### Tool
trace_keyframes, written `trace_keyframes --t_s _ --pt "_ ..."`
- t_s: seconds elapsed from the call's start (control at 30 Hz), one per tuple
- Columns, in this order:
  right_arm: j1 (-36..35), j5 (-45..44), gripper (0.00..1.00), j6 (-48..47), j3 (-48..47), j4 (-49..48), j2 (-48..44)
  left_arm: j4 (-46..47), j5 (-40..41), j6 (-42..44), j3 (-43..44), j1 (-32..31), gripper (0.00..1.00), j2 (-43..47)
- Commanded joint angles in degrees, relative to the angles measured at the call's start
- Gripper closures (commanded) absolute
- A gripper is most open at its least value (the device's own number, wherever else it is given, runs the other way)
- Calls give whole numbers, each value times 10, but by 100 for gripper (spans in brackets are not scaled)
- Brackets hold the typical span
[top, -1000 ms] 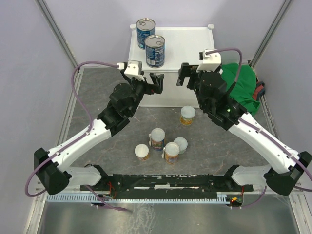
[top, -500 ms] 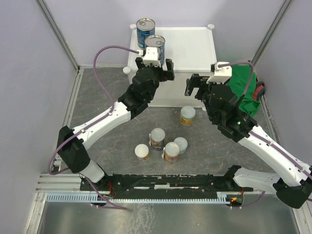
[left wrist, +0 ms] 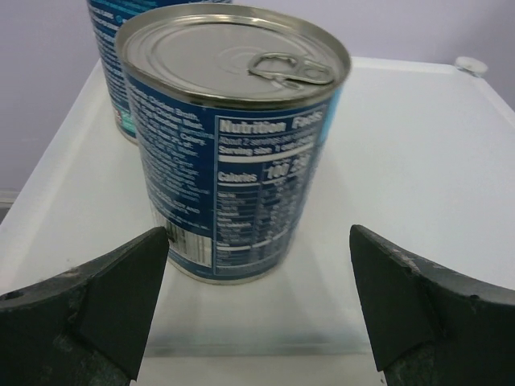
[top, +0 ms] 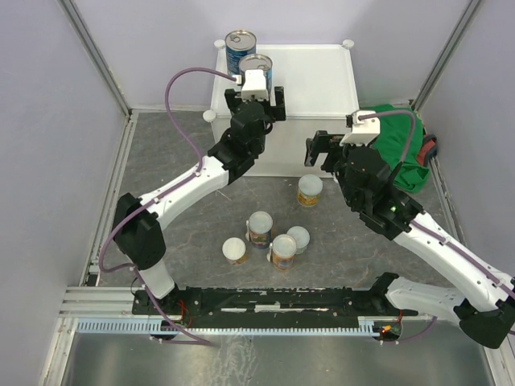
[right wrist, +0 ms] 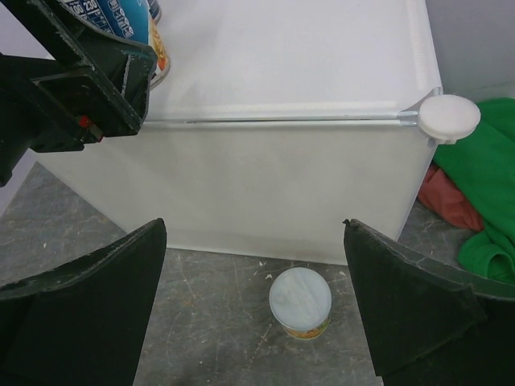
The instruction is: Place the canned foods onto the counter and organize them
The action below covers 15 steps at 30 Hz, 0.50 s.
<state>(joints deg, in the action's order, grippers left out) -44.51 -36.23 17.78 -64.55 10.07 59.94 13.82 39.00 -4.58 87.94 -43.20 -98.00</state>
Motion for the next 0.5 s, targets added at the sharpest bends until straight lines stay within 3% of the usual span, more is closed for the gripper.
trace_keyframes --t_s 0.0,0.47 --pt "0 2 2 3 10 -37 -22 31 26 15 27 23 1 -10" --pt "0 20 2 11 20 -36 -27 18 5 -20 10 68 1 7"
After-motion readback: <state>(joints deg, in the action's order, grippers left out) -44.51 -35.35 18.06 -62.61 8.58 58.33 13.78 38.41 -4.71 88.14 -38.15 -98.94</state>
